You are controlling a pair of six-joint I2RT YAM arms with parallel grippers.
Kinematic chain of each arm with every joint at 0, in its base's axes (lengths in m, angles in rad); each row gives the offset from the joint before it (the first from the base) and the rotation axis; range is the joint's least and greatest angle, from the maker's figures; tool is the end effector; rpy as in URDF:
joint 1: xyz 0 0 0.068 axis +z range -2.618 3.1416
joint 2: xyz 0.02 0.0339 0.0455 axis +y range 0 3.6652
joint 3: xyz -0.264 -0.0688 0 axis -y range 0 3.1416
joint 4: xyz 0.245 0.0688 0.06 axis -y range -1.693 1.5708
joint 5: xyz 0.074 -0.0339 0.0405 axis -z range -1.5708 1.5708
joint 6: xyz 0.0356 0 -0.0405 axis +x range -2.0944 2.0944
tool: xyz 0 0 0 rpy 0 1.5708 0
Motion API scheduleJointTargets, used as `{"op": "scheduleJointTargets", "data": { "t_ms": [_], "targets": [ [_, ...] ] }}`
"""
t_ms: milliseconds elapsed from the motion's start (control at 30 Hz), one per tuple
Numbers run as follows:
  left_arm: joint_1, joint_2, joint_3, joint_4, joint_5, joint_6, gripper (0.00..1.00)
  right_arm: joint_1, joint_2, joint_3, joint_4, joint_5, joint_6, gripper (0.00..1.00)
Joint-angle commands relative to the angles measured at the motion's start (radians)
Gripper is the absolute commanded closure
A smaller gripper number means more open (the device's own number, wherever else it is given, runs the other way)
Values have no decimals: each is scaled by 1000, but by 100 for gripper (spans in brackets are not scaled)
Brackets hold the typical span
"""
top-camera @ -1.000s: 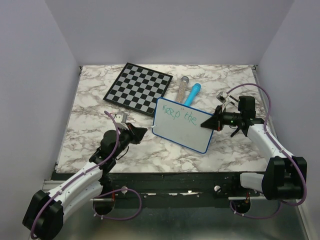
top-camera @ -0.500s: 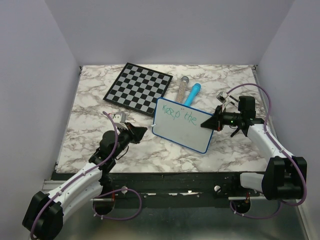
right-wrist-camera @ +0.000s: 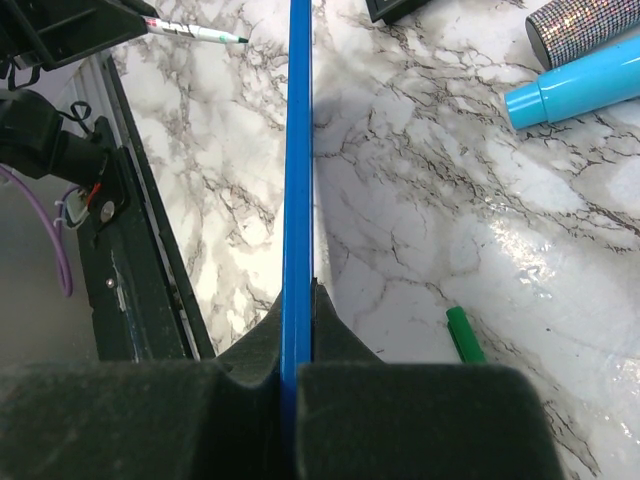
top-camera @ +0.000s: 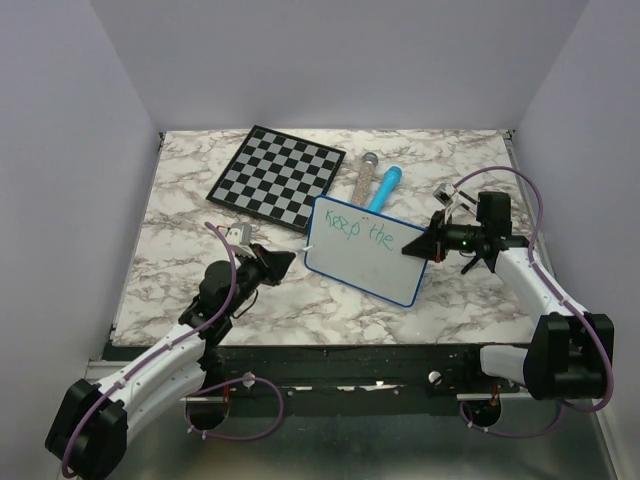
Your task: Write a sentence on the whiteboard
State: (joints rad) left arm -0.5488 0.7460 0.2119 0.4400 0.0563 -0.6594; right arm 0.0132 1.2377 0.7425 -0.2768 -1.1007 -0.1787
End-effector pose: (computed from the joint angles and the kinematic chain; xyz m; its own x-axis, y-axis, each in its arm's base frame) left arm 0.1496 -0.0938 0.2093 -0.4117 -0.4652 -0.7836 0.4003 0.6802 -0.6141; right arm 0.2419 0.0349 0.2365 -0.5718 -0.0881 -0.8156 -0.7584 0.4358 0.4846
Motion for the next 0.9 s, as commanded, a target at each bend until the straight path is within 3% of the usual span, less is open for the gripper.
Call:
{"op": "scheduleJointTargets", "data": {
  "t_ms": [0,600,867],
  "targets": [
    [6,6,-25,71,14,3,100,5,-9,31,-4,-22,-21,99],
    [6,-23,-80,170,16,-9,100,7,-12,34,-7,-28,-24,99],
    [6,42,-101,289,40,24,100,5,-12,32,-7,-28,-25,99]
  ]
}}
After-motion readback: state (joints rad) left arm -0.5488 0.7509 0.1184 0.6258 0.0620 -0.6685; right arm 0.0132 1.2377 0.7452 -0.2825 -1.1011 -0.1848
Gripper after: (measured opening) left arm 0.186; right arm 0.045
